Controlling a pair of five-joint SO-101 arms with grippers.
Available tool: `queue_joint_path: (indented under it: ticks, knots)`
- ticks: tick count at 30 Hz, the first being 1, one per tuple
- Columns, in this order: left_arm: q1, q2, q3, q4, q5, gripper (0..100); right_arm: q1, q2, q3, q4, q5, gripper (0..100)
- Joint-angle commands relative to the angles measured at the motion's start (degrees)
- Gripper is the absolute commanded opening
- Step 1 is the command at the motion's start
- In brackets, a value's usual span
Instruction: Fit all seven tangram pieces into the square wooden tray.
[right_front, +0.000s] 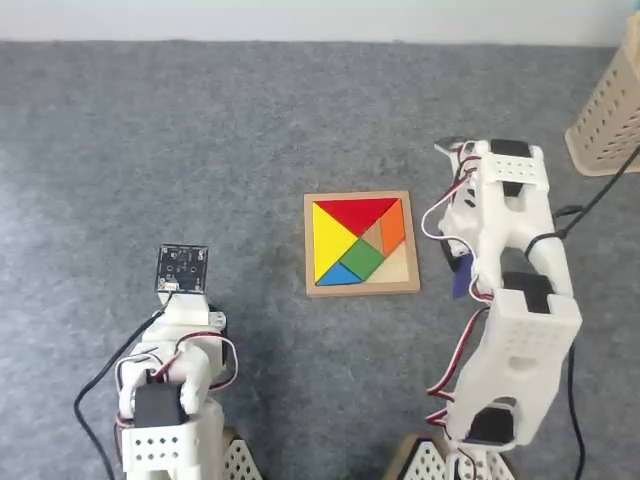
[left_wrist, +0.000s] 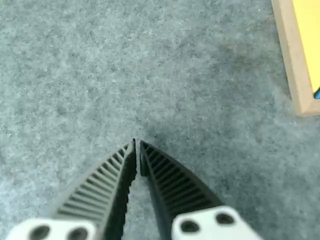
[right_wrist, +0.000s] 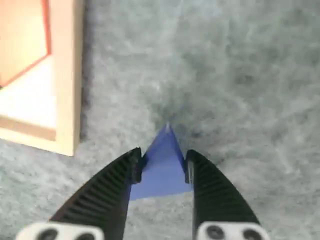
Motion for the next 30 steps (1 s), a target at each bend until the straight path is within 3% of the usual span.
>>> queue_joint_path:
  ticks: [1,6,14,21,26,30]
  knots:
    - [-0.09,-0.97,-0.66,0.26,0.53,1,-1.54,-1.1,-2.64,1.1,0.35,18.4]
    - [-0.09,-0.97,-0.66,0.26,0.53,1,-2.07,-7.34,1.67,-1.89,-1.05,19.1]
    - [-0.09,-0.97,-0.66,0.26,0.53,1,-1.89,-22.02,25.85,-16.75,-4.13,20.1]
    - [-0.09,-0.97,-0.66,0.26,0.53,1,-0.31,-18.86,26.9,-20.18,-7.74,34.8]
    - [-0.09,-0.97,-0.66,0.26,0.53,1,-0.22,-16.75,25.41,-20.18,-8.18,34.2]
    - [-0.09,-0.97,-0.66,0.26,0.53,1,-0.31,-15.08,25.85,-19.82,-8.18,27.1]
